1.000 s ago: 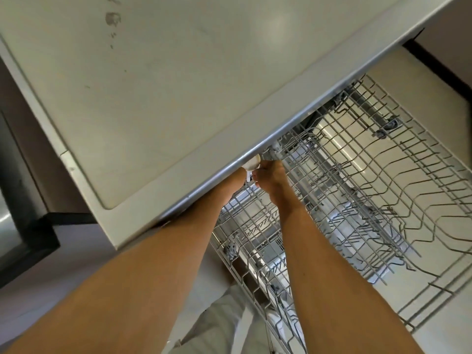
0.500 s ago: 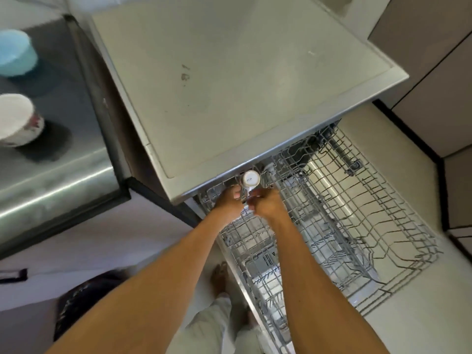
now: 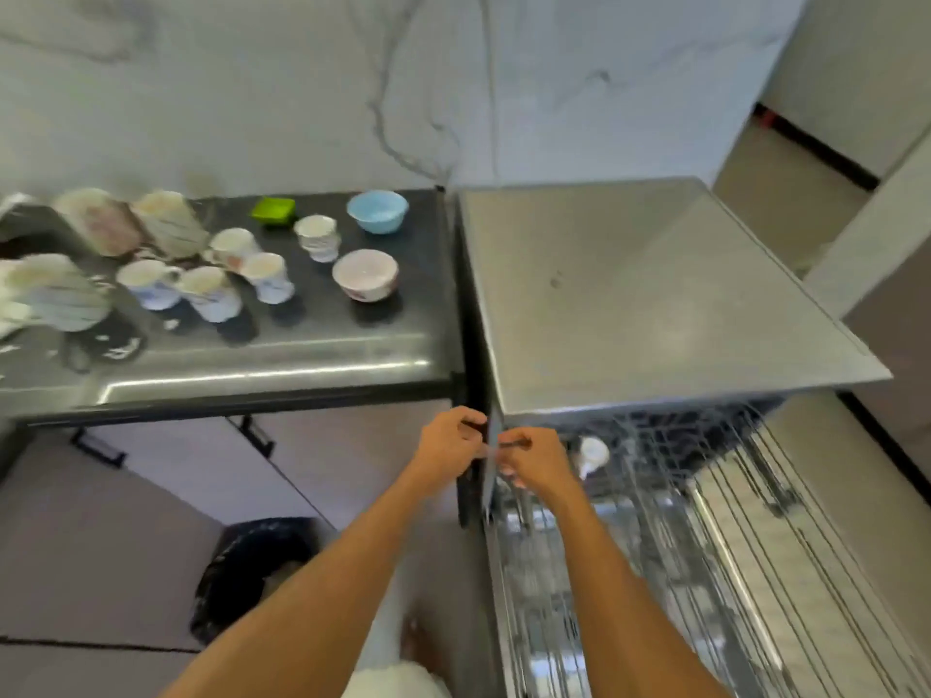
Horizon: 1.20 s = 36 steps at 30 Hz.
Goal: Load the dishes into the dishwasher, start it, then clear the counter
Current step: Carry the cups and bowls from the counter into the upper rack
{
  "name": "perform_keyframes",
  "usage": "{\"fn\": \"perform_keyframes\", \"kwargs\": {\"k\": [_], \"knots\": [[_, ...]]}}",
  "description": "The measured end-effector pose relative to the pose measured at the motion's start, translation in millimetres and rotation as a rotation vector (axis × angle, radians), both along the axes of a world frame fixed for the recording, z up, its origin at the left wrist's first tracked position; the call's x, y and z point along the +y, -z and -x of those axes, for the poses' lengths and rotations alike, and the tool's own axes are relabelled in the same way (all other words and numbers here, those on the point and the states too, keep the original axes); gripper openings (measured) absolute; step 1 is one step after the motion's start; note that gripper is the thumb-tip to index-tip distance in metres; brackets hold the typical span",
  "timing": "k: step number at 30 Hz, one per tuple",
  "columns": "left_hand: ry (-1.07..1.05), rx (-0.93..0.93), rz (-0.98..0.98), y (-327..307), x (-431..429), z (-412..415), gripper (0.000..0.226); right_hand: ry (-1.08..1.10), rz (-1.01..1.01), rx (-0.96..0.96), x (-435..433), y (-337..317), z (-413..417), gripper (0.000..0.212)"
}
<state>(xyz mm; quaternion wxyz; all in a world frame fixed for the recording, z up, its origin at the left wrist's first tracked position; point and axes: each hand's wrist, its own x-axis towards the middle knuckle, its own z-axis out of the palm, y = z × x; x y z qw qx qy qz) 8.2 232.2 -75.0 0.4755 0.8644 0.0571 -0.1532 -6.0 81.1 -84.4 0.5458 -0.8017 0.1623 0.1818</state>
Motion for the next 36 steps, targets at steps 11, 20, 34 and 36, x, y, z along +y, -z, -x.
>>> {"fn": "perform_keyframes", "kwargs": {"k": [11,20,34,36], "knots": [[-0.384,-0.191,0.020,-52.8,166.5,-20.9,0.036,-0.292,0.038,-0.296,157.1,-63.4,-65.9,0.020],[-0.639,-0.271,0.050,-64.6,308.5,-79.1,0.035,-0.391,0.044,-0.324,290.8,-82.2,-140.6,0.024],[-0.608,-0.094,0.237,-43.9,411.6,-139.9,0.099,-0.537,0.106,-0.251,424.9,-85.4,-200.1,0.081],[-0.535,-0.078,0.253,-44.3,411.7,-143.7,0.101,-0.535,0.130,-0.198,429.7,-84.3,-205.9,0.090]]}}
